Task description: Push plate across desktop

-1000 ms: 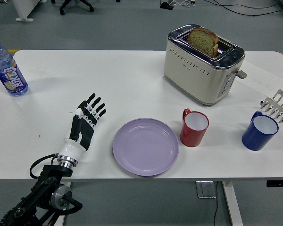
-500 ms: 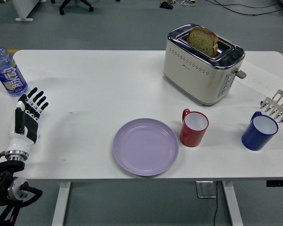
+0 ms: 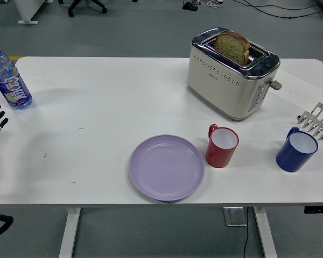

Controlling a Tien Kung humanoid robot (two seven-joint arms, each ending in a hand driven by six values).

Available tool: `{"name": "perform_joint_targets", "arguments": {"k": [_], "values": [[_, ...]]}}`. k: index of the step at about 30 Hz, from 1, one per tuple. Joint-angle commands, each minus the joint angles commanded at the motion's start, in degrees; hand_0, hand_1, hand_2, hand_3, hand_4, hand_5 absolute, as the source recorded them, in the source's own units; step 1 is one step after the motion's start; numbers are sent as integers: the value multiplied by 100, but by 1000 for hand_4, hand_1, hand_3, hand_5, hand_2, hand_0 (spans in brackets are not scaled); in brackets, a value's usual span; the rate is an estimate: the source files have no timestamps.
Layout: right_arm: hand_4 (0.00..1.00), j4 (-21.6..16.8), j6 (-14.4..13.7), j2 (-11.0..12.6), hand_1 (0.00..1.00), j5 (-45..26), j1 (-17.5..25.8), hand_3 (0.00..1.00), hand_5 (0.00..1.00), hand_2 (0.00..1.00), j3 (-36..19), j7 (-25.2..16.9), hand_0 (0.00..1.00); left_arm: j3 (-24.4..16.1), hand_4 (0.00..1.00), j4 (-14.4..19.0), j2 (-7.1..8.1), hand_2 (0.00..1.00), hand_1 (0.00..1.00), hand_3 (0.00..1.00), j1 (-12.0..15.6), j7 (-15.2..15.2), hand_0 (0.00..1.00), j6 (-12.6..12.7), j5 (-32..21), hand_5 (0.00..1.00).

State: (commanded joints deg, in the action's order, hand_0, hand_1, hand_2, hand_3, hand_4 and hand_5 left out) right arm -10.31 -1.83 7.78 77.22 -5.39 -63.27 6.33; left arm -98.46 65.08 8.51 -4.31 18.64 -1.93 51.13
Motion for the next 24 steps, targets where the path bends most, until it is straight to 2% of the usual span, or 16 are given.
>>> {"name": "perform_joint_targets", "arguments": {"k": [7,11,13,17,19,24], "values": [[169,0,-1,-3,567,-7,-15,610,316,658,6,-4,629,-211,500,57,-4,801,816,788,62,-94,806,-145,-102,998],[169,0,0,-2,567,-14,-18,610,316,658,14,-5,629,-306,500,229,4,801,816,788,115,-537,806,-676,-157,998],[168,0,3,0,567,-8,-20,611,317,658,15,-6,630,-331,504,302,16,771,798,761,124,-740,769,-865,-125,998],[168,0,7,5,567,-6,-21,611,317,658,19,-8,630,-408,504,429,52,771,798,761,139,-1222,769,-1211,-25,998],[168,0,6,5,567,-5,-22,610,317,658,16,-7,632,-439,507,461,65,771,793,767,142,-1363,737,-1312,-1,998],[168,0,3,5,567,-20,-27,610,317,658,14,-5,632,-509,507,485,79,771,793,767,131,-1549,737,-1427,40,998]]}}
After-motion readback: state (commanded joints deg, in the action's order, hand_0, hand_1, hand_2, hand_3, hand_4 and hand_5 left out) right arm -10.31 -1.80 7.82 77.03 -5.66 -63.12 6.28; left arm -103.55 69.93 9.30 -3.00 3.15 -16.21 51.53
